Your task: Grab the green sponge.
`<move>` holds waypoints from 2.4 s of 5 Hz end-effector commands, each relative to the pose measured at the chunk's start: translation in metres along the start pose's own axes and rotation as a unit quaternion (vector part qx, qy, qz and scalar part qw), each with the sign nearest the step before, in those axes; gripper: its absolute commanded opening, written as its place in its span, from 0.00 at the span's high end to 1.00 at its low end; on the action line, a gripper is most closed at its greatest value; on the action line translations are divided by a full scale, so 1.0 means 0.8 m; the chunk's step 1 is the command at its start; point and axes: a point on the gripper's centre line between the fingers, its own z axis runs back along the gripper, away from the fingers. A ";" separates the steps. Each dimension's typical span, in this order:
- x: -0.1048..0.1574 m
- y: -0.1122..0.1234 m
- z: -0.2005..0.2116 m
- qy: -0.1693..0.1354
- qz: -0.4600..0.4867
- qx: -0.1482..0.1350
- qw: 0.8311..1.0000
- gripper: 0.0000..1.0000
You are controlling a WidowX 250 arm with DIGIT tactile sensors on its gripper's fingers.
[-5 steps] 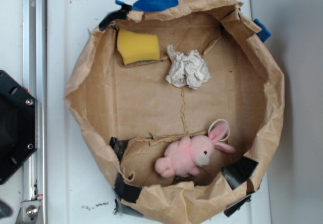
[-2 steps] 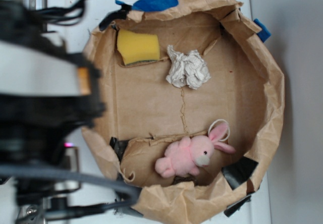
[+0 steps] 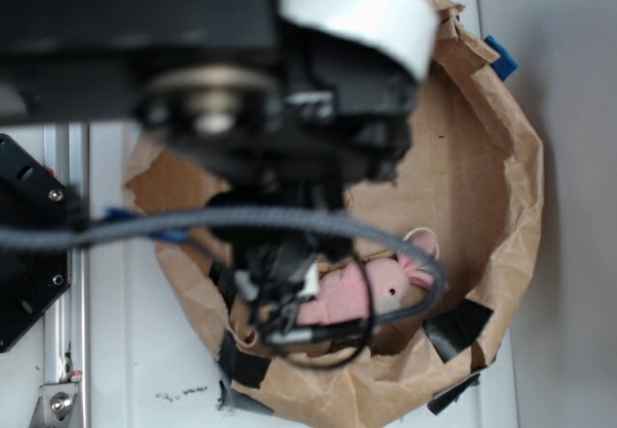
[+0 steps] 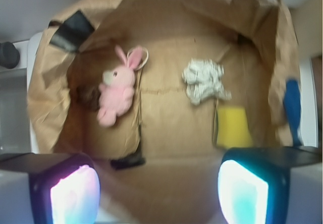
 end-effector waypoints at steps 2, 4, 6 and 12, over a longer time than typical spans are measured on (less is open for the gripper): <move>-0.006 0.044 -0.040 0.006 0.027 -0.007 1.000 0.00; -0.006 0.044 -0.040 0.006 0.027 -0.007 1.000 0.00; 0.020 0.037 -0.057 -0.019 0.003 0.012 1.000 0.00; -0.001 0.054 -0.146 0.006 -0.037 0.058 0.998 0.00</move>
